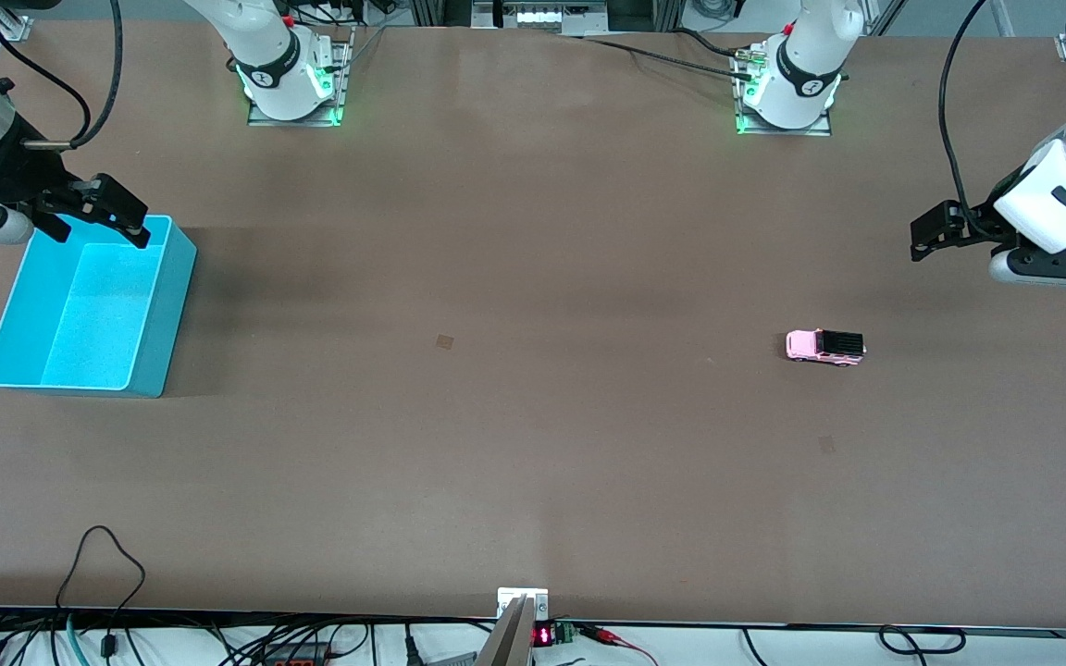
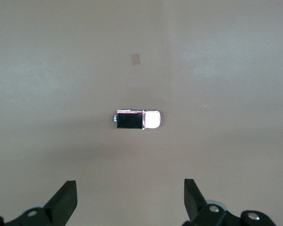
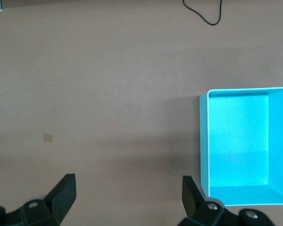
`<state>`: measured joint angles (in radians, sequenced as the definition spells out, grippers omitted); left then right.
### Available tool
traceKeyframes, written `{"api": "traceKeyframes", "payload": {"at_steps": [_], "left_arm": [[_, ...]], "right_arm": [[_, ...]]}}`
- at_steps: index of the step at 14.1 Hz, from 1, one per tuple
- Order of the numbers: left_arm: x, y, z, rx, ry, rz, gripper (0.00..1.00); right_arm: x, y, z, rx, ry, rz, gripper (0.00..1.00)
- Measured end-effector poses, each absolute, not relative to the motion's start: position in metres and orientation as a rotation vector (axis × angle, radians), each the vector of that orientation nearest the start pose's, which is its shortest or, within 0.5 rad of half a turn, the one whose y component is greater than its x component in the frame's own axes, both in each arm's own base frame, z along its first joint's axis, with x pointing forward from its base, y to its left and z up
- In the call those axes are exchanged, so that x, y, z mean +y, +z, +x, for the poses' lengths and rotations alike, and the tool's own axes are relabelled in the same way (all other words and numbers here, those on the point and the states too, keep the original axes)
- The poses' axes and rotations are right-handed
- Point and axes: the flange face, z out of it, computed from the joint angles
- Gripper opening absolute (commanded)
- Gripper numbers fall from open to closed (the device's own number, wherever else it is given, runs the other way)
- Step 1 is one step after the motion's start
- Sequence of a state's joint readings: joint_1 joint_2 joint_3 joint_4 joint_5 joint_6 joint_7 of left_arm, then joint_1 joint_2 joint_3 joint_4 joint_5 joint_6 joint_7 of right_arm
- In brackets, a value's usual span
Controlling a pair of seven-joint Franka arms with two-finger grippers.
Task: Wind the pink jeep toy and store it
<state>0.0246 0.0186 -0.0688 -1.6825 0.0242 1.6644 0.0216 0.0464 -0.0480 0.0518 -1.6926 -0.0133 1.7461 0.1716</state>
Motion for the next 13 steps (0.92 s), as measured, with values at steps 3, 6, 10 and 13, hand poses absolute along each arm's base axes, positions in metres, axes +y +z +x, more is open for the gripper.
{"api": "traceKeyframes", "payload": {"at_steps": [3,6,10,13], "left_arm": [[-0.0220,0.5691,0.5634,0.106,0.058,-3.116,1.00],[-0.0216,0.5690,0.5632,0.105,0.060,-3.116,1.00],[-0.0183,0.5678,0.5617,0.096,0.083,-3.116,1.00],[-0.0176,0.5676,0.5615,0.094,0.086,-3.116,1.00]], "right_arm": [[0.0535,0.6090,0.5521,0.113,-0.161,-3.138,1.00],[0.0530,0.6090,0.5521,0.114,-0.161,-3.138,1.00],[0.0527,0.6090,0.5522,0.115,-0.161,-3.138,1.00],[0.0518,0.6090,0.5522,0.117,-0.161,-3.138,1.00]]}}
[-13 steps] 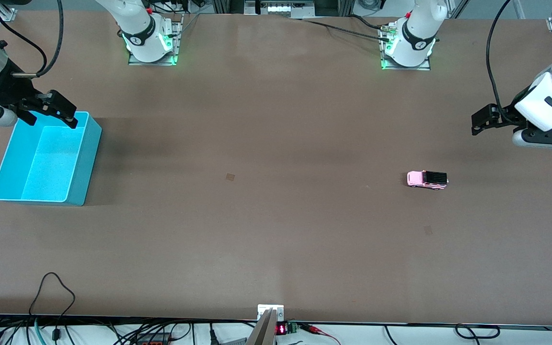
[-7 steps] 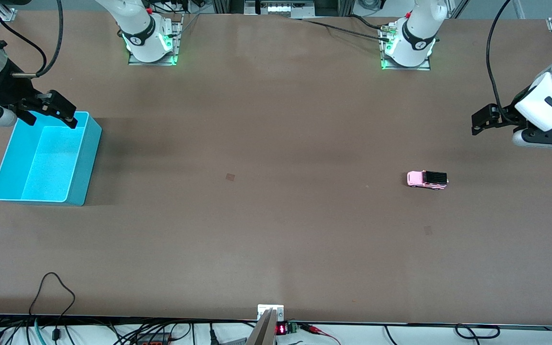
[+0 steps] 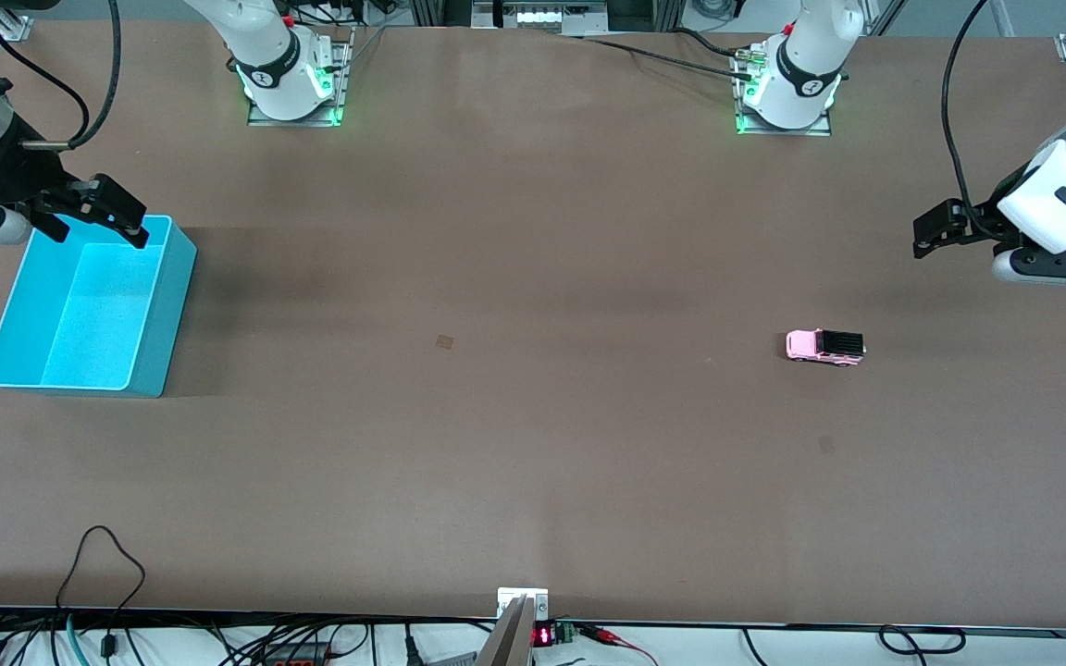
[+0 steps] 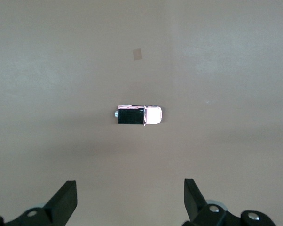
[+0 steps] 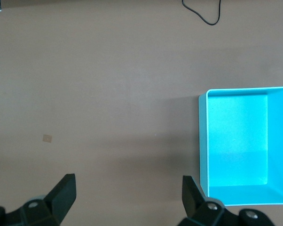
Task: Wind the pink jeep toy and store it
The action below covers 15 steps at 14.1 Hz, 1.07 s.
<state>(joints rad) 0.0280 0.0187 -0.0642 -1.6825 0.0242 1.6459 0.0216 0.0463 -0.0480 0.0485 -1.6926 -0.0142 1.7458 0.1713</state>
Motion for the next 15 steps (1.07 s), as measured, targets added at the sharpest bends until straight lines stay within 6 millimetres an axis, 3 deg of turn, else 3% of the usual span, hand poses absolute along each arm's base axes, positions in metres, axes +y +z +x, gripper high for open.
{"api": "traceKeyframes", "payload": {"at_steps": [11,15], "left_arm": [[-0.022,0.565,0.558,0.108,0.141,-3.115,1.00],[-0.022,0.551,0.545,0.113,0.347,-3.099,1.00]], "right_arm": [[0.052,0.609,0.552,0.117,-0.159,-3.138,1.00],[0.052,0.609,0.552,0.117,-0.159,-3.139,1.00]]}}
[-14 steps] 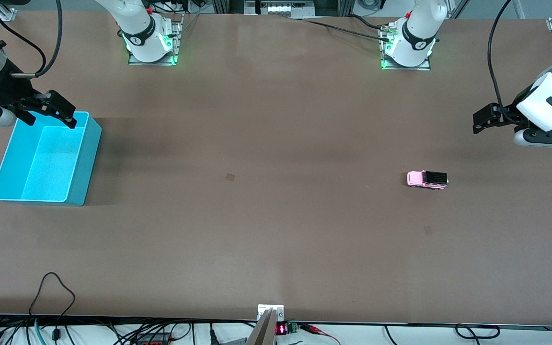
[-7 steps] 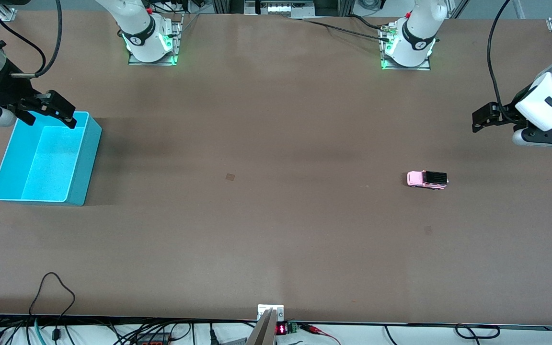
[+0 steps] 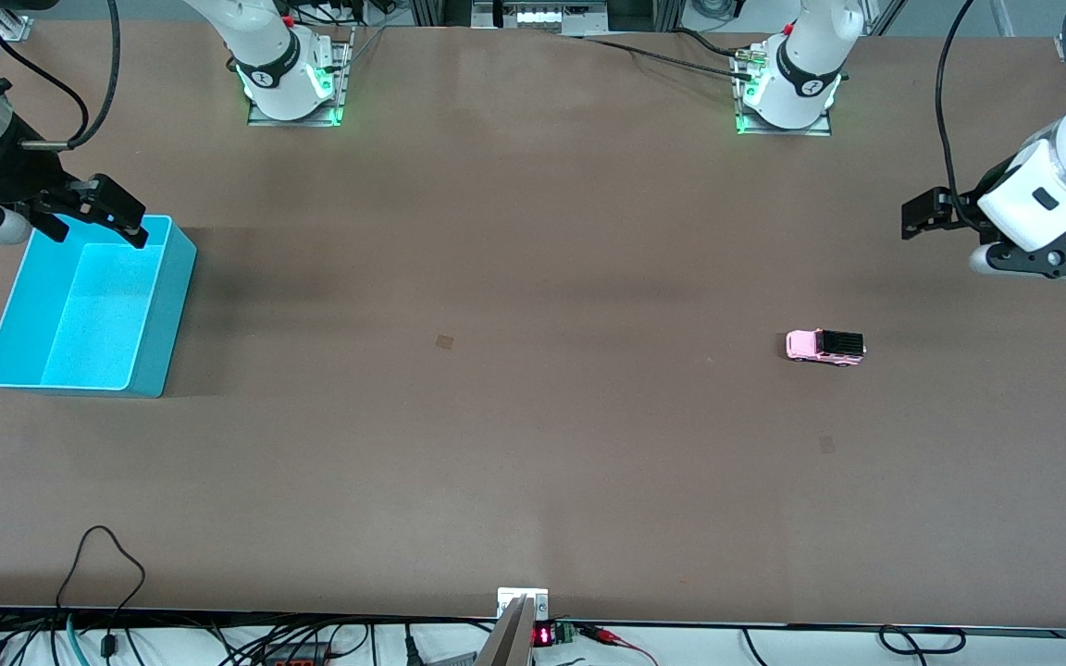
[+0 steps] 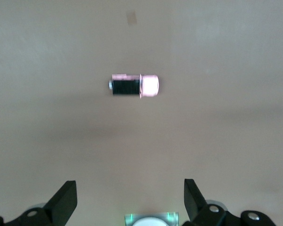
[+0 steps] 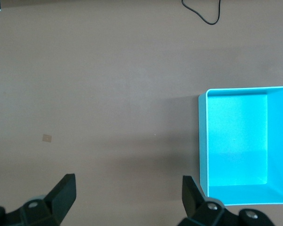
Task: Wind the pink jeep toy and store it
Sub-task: 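Lower the left gripper over the pink jeep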
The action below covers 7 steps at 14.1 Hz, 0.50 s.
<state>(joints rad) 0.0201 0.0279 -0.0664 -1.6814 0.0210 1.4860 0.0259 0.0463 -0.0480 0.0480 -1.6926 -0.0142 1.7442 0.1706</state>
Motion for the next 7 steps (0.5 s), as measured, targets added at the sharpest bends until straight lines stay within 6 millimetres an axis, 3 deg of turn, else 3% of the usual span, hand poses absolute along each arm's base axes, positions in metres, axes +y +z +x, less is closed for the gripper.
{"api": "traceKeyframes", "payload": {"at_steps": [3,7], "left_arm": [[-0.022,0.538,0.534,0.148,0.540,-3.073,1.00],[-0.018,0.514,0.541,0.490,0.632,-3.071,1.00]], "right_arm": [[0.051,0.609,0.552,0.117,-0.156,-3.139,1.00],[0.050,0.607,0.551,0.101,-0.135,-3.143,1.00]]}}
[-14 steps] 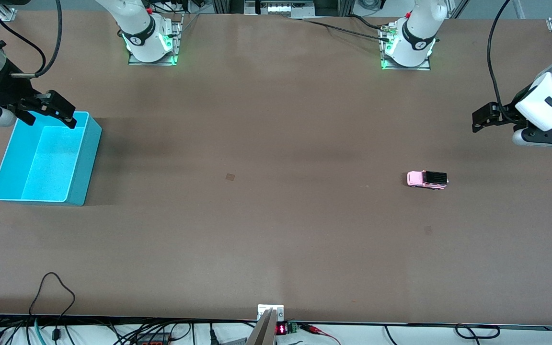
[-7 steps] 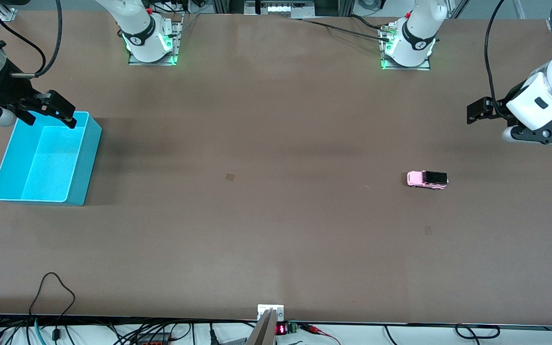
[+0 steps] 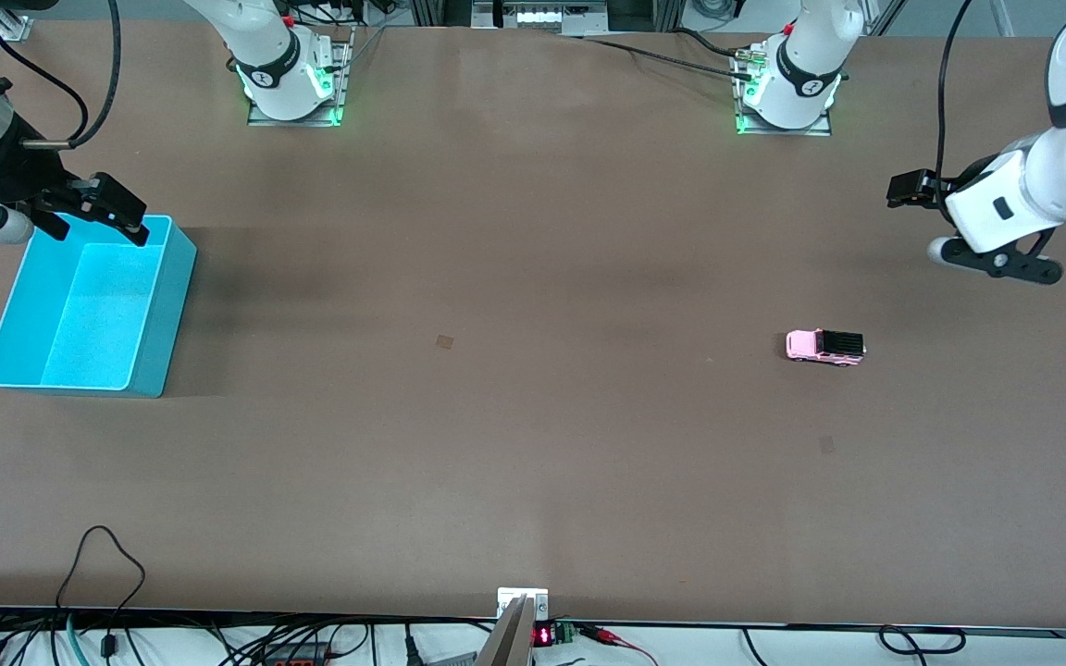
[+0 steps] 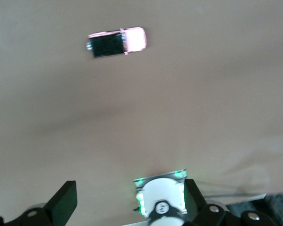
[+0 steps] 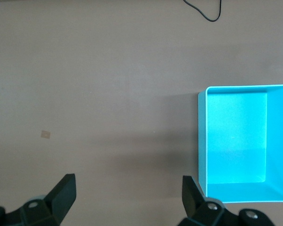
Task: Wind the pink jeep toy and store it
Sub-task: 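Lower the left gripper over the pink jeep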
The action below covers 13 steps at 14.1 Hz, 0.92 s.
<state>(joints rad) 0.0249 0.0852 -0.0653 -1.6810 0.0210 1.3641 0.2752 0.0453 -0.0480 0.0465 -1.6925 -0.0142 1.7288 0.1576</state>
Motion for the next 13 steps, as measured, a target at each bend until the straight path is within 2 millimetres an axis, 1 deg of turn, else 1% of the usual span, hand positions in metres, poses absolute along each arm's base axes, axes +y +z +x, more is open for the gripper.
{"api": "traceKeyframes", "payload": {"at_steps": [2,4,7,9,10,13], "left_arm": [[-0.016,0.494,0.552,0.706,0.642,-3.060,1.00],[-0.012,0.471,0.567,0.924,0.609,-3.038,1.00],[0.013,0.423,0.590,1.332,0.560,-2.959,1.00],[0.027,0.387,0.602,1.606,0.483,-2.836,1.00],[0.030,0.369,0.606,1.715,0.440,-2.758,1.00],[0.027,0.323,0.605,1.931,0.325,-2.539,1.00]], "right_arm": [[0.049,0.607,0.551,0.100,-0.133,-3.143,1.00],[0.048,0.607,0.551,0.100,-0.131,-3.143,1.00],[0.048,0.607,0.551,0.099,-0.130,-3.144,1.00],[0.048,0.607,0.551,0.098,-0.129,-3.144,1.00],[0.048,0.607,0.551,0.098,-0.129,-3.144,1.00],[0.048,0.607,0.551,0.098,-0.128,-3.144,1.00]]}}
